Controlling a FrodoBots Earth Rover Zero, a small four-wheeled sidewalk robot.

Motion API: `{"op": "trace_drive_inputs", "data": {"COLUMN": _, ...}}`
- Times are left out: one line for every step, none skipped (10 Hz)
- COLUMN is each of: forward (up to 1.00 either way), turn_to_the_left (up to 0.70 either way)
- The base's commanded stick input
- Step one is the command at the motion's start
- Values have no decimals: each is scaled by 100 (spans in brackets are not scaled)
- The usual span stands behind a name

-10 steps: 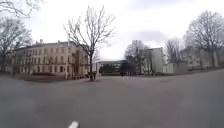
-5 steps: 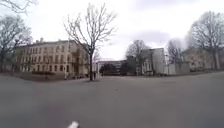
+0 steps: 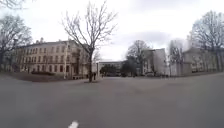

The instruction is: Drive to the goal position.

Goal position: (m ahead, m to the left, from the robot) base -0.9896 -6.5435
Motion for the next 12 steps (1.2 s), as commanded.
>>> {"op": "trace_drive_inputs", "data": {"forward": 100, "turn_to_the_left": 0}}
{"op": "trace_drive_inputs", "data": {"forward": 100, "turn_to_the_left": 0}}
{"op": "trace_drive_inputs", "data": {"forward": 100, "turn_to_the_left": 0}}
{"op": "trace_drive_inputs", "data": {"forward": 100, "turn_to_the_left": 0}}
{"op": "trace_drive_inputs", "data": {"forward": 100, "turn_to_the_left": 0}}
{"op": "trace_drive_inputs", "data": {"forward": 100, "turn_to_the_left": 0}}
{"op": "trace_drive_inputs", "data": {"forward": 100, "turn_to_the_left": 0}}
{"op": "trace_drive_inputs", "data": {"forward": 100, "turn_to_the_left": 0}}
{"op": "trace_drive_inputs", "data": {"forward": 100, "turn_to_the_left": 0}}
{"op": "trace_drive_inputs", "data": {"forward": 100, "turn_to_the_left": 0}}
{"op": "trace_drive_inputs", "data": {"forward": 100, "turn_to_the_left": 0}}
{"op": "trace_drive_inputs", "data": {"forward": 100, "turn_to_the_left": 0}}
